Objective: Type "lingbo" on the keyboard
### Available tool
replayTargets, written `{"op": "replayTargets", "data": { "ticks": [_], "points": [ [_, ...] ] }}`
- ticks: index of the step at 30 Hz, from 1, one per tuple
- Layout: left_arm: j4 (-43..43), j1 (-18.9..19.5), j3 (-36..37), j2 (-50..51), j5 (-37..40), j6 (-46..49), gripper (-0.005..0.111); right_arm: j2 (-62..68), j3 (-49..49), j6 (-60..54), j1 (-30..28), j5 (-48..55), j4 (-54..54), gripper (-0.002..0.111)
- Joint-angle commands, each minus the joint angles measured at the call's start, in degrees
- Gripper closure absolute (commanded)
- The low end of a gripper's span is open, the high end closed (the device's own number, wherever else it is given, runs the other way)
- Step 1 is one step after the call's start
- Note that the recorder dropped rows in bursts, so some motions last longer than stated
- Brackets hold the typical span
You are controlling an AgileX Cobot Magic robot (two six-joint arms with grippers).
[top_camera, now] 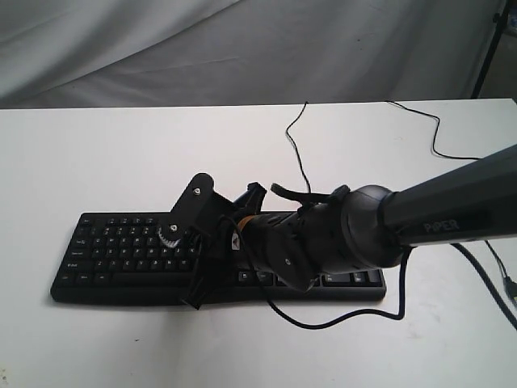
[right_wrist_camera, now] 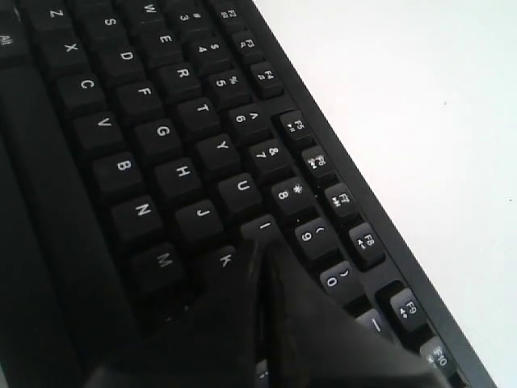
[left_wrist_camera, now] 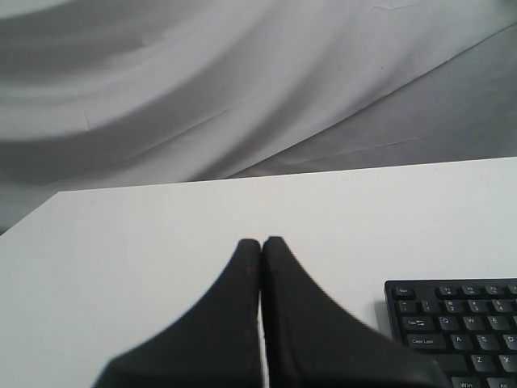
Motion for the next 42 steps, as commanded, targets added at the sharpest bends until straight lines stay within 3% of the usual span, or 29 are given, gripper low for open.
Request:
{"op": "replayTargets", "data": {
  "ticks": [1,42],
  "points": [
    [0.0,-0.2,0.3,0.2,-0.2,-0.2,0.106,-0.1,-0.4,-0.3,-0.4,0.6,-0.9,0.108],
    [0.0,-0.2,0.3,0.2,-0.2,-0.2,0.106,-0.8,-0.4,-0.3,-1.5,1.5,-2.8,0.108]
  ]
}}
